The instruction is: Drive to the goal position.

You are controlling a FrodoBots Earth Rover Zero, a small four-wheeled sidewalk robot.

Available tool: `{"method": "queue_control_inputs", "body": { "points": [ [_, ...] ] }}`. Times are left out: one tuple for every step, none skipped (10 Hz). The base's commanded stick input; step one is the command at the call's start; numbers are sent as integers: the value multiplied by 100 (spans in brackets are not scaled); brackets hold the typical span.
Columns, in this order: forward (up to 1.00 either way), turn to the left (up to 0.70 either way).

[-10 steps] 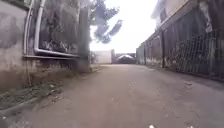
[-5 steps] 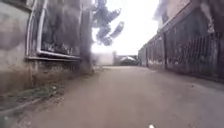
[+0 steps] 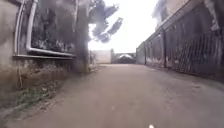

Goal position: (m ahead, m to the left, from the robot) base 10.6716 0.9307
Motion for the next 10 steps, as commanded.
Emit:
{"method": "queue_control_inputs", "body": {
  "points": [
    [50, 0],
    [50, 0],
    [50, 0],
    [50, 0],
    [50, 0],
    [50, 0],
    [50, 0],
    [50, 0],
    [50, 0],
    [50, 0]
  ]
}}
